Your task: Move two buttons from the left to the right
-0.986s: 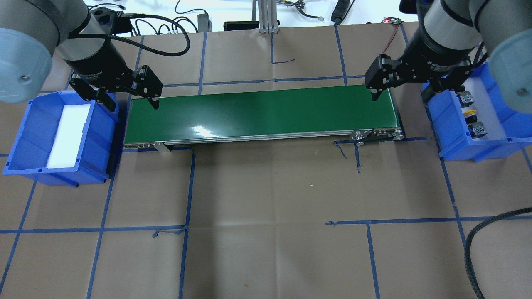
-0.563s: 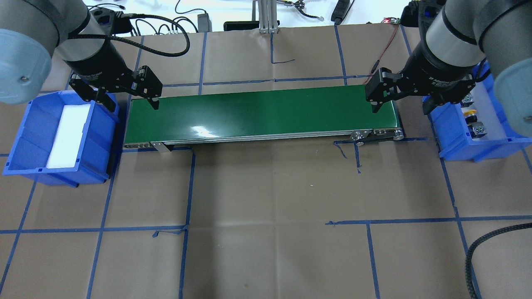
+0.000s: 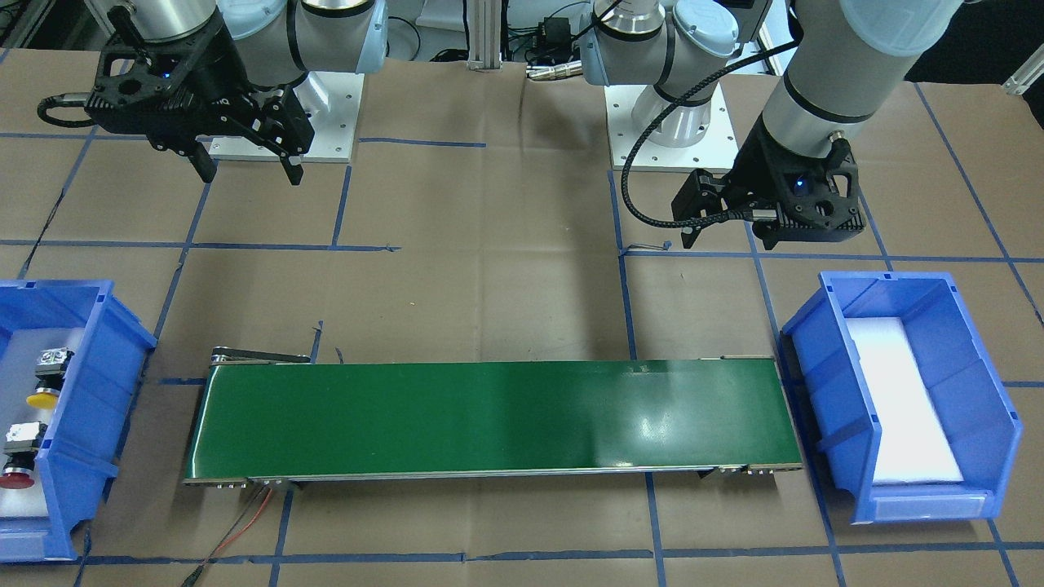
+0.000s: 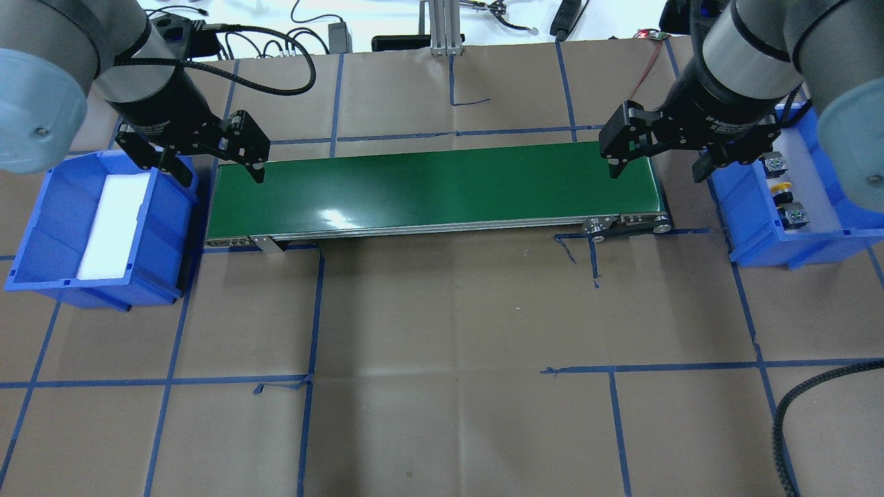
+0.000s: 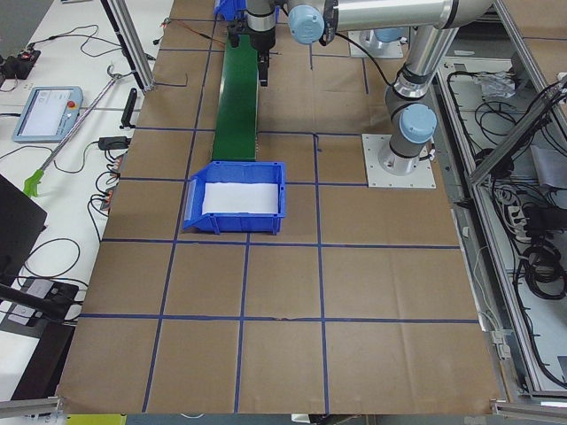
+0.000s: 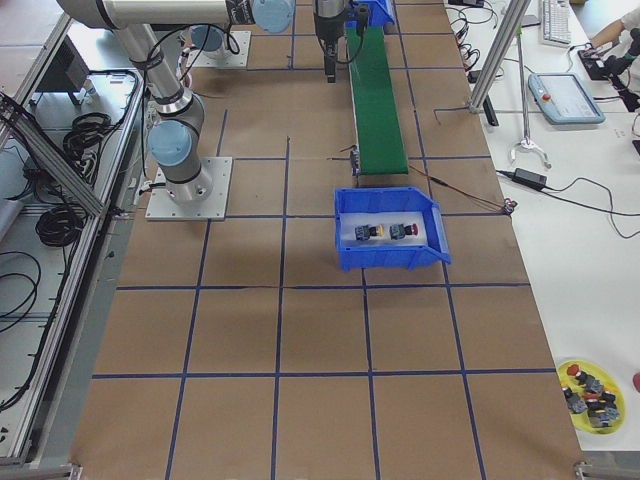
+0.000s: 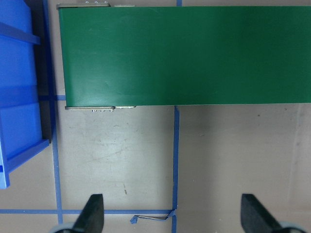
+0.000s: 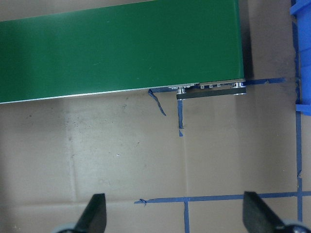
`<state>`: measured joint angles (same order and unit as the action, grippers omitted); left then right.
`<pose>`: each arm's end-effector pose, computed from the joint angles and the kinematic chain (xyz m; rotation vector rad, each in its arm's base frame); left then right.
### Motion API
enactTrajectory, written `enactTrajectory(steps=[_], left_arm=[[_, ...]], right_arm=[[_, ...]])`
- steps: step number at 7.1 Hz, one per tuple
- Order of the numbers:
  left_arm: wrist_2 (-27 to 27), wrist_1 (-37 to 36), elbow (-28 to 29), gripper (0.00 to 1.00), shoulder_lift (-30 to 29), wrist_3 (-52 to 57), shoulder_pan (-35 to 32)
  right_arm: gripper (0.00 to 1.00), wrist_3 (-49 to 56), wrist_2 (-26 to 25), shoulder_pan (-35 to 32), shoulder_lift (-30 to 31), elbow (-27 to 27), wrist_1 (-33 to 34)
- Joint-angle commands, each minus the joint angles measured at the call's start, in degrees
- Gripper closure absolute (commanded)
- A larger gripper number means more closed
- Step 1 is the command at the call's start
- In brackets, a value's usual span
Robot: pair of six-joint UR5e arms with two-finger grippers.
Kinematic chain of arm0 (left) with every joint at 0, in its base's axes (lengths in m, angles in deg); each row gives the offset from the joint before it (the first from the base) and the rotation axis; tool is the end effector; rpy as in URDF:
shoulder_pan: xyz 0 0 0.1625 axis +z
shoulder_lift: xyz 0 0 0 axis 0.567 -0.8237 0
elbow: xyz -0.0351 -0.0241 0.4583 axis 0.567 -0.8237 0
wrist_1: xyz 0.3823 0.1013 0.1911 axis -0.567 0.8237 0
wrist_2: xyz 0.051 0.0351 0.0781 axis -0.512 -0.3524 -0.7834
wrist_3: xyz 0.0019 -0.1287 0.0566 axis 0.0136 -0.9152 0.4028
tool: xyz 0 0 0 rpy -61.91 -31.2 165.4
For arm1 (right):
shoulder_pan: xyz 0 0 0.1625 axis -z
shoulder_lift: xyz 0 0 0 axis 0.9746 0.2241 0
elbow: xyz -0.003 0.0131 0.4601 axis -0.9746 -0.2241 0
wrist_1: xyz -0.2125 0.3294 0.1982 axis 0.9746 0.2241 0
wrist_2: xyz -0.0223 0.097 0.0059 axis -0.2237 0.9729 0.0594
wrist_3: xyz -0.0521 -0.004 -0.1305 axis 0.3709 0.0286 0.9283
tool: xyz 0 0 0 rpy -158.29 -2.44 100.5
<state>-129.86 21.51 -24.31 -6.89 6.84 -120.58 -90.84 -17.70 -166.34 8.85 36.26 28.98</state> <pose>-0.0979 -0.5350 0.4507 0.0123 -3.1308 -0.0301 0.1369 -0.4742 0.4943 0.1074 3.0672 -0.1308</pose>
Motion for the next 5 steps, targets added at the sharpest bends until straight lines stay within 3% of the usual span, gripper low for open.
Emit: enactTrajectory(steps=[1,5], left_arm=[[-0.1,0.0,-0.2,0.00,-0.1,0.0,0.0],[0.0,0.0,-0.2,0.00,0.0,0.0,0.0]], right_arm=[[0.00,0.0,0.2,0.0,-0.2,-0.3,0.0],[0.00,0.3,-0.8,0.1,-1.7,-0.7,0.0]])
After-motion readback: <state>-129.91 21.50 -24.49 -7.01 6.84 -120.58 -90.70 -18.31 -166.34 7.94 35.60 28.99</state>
